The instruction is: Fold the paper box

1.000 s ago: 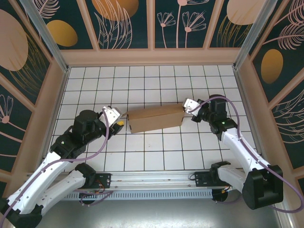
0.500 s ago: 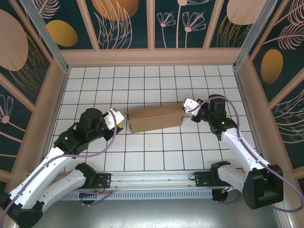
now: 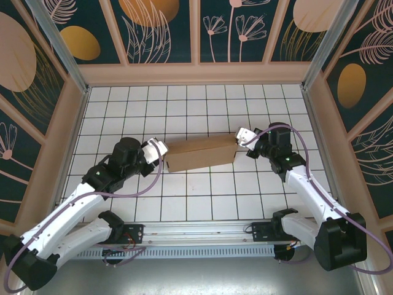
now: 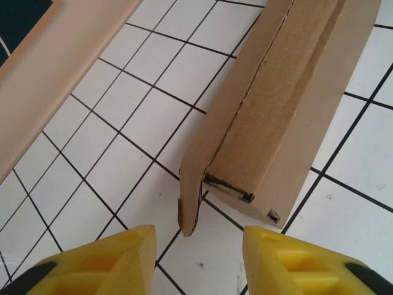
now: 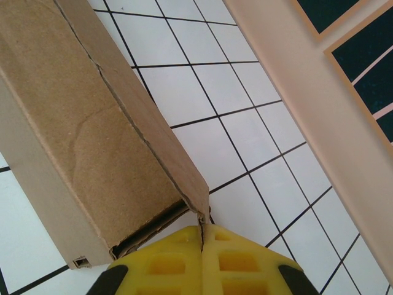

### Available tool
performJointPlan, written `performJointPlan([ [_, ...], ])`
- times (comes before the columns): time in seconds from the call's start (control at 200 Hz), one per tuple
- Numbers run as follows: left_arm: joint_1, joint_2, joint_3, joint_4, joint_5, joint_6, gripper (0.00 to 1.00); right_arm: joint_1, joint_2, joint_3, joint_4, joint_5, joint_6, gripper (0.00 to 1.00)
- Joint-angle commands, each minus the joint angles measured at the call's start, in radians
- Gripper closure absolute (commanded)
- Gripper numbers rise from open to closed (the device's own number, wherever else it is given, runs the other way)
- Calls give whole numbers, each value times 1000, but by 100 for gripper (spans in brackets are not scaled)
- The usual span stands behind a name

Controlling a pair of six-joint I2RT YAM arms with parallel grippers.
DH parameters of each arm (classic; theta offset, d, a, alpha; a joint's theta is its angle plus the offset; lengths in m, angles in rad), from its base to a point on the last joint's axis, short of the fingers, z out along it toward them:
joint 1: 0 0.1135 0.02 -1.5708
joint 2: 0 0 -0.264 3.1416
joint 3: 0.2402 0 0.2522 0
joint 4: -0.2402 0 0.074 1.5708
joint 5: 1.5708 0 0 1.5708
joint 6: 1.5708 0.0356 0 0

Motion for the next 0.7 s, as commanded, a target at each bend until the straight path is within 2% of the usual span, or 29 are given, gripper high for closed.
performJointPlan([
  [0.0, -5, 13, -27, 92, 6, -15, 62, 11, -13, -12, 12, 9, 13, 100],
  [0.14, -5, 33, -39, 130, -3, -30, 72, 13, -17, -14, 14, 11, 14, 100],
  [0.39, -5, 67, -51, 159, -7, -39, 82, 18, -8, -4, 9, 11, 14, 100],
  [0.696, -3, 101, -65, 170, -34, -65, 86, 24, -3, -2, 10, 11, 15, 100],
])
